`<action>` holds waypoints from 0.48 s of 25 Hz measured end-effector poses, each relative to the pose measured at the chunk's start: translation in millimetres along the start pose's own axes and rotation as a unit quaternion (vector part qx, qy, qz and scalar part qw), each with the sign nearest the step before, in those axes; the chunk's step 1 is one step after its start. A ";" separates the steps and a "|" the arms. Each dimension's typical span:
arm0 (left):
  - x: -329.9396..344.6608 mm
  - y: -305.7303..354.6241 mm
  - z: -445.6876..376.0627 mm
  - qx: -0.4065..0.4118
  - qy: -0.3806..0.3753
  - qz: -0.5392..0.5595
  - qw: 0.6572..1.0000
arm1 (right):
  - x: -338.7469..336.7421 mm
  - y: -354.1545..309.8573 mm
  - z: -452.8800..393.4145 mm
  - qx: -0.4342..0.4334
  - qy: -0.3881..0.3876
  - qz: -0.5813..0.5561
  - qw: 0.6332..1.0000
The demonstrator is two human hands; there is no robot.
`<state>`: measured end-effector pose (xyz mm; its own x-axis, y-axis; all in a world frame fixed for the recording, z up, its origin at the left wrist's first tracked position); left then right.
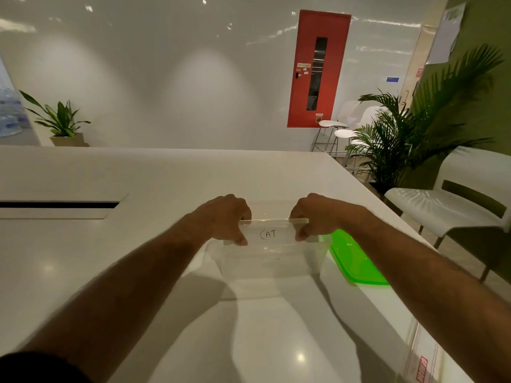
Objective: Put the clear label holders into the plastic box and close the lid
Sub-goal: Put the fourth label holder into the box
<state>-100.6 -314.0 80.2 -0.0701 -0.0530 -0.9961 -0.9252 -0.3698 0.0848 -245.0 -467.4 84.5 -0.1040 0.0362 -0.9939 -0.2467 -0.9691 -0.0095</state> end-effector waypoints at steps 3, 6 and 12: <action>9.6 2.3 -5.4 0.002 -0.042 -0.010 0.999 | 10.1 -1.7 -7.1 -0.005 -0.046 0.023 0.999; 17.6 3.9 -10.2 0.020 -0.061 -0.029 0.997 | 19.1 -2.4 -15.2 -0.012 -0.066 0.049 0.997; 29.1 5.9 -15.5 0.019 -0.130 -0.051 0.990 | 35.8 -2.6 -26.5 -0.014 -0.103 0.049 0.993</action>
<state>-102.3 -332.1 52.0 -0.0655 0.2251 -0.9721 -0.9456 -0.3250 -0.0115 -222.6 -470.1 46.0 -0.3214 -0.0125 -0.9469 -0.1996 -0.9765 0.0806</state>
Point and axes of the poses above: each hand's wrist, its own z-axis away from the middle knuckle, its own x-axis out of the palm, y = z × x, the point moved 4 cm from there along -z, towards the middle knuckle, and after that the axes turned 6 degrees about -x, right-handed, at the moved point
